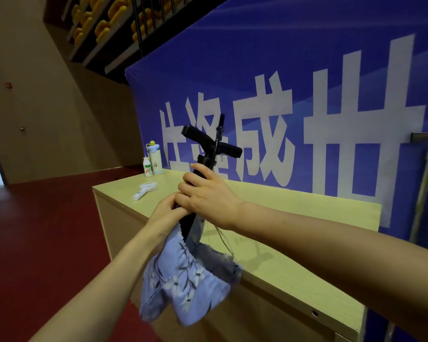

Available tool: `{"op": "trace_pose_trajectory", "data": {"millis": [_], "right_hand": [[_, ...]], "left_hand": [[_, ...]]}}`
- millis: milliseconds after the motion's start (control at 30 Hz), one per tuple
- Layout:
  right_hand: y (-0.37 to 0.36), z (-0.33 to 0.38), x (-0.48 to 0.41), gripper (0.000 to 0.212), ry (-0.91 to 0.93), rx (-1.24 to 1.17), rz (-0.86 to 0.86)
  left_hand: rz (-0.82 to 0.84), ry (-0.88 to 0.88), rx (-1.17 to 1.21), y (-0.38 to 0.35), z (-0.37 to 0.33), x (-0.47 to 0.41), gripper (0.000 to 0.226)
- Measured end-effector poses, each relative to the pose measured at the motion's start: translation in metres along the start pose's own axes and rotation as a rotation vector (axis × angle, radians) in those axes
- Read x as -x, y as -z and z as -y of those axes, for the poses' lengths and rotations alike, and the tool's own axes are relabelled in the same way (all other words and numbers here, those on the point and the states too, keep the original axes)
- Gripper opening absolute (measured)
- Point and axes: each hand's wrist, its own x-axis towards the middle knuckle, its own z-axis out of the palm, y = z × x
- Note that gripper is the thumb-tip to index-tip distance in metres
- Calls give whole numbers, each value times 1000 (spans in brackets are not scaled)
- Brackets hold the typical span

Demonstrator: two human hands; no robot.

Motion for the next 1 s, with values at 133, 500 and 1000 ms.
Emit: {"op": "trace_pose_trajectory", "data": {"millis": [133,500,1000], "right_hand": [[2,-4,5,18,18,-58,-10],[-3,1,29,54,-916,-1201,610],[6,-9,-5,35,-1417,-1912,159]], "left_hand": [[-5,-30,4,-3,1,1,26],[-99,-28,281,7,11,-8,13],[-88,135,468,-31,10,-12,17]]}}
